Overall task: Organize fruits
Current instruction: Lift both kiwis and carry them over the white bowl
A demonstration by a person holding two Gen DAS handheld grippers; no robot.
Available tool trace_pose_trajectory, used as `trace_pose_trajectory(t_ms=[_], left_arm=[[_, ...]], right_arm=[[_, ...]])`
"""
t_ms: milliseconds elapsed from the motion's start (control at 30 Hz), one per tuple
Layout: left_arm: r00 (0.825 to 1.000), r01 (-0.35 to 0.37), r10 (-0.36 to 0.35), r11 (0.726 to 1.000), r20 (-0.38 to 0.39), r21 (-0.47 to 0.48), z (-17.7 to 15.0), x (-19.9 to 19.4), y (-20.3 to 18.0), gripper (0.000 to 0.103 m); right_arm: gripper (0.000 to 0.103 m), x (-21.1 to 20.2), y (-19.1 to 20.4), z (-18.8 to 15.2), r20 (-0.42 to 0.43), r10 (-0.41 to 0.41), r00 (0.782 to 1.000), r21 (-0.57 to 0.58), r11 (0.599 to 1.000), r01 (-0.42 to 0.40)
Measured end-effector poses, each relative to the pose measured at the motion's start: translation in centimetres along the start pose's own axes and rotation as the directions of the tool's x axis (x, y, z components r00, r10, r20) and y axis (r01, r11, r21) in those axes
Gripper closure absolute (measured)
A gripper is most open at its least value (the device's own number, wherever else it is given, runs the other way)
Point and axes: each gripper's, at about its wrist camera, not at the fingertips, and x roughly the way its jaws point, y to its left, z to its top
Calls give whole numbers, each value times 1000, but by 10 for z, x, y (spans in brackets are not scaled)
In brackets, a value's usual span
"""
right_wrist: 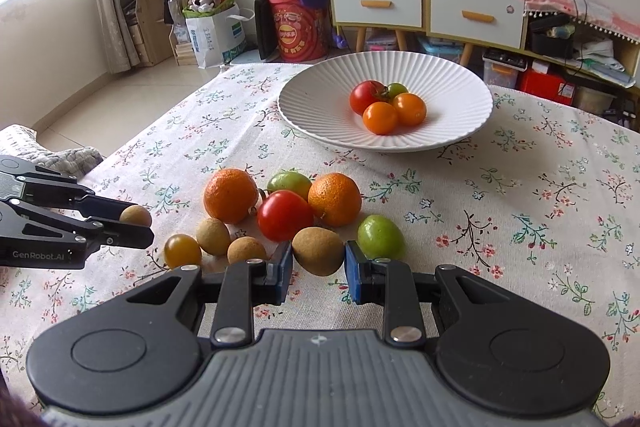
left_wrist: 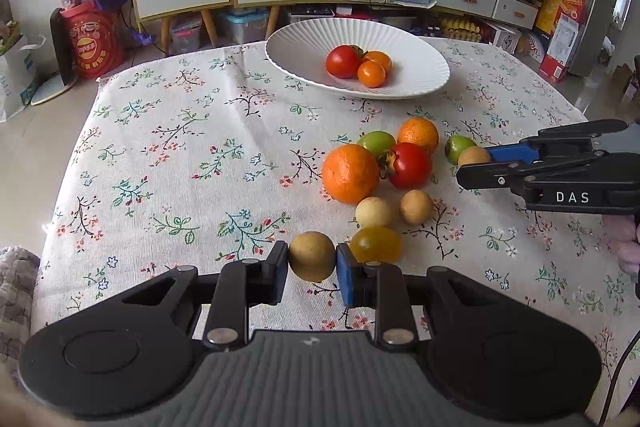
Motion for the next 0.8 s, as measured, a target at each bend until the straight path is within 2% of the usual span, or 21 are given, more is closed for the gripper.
trace_pose_trajectory(t_ms=[800], left_arm=[[996,44,-43,999,79,-15,47,4,-38,84]], right_arm=[[78,-10,-9,25,10,12,1000,87,996,-13]])
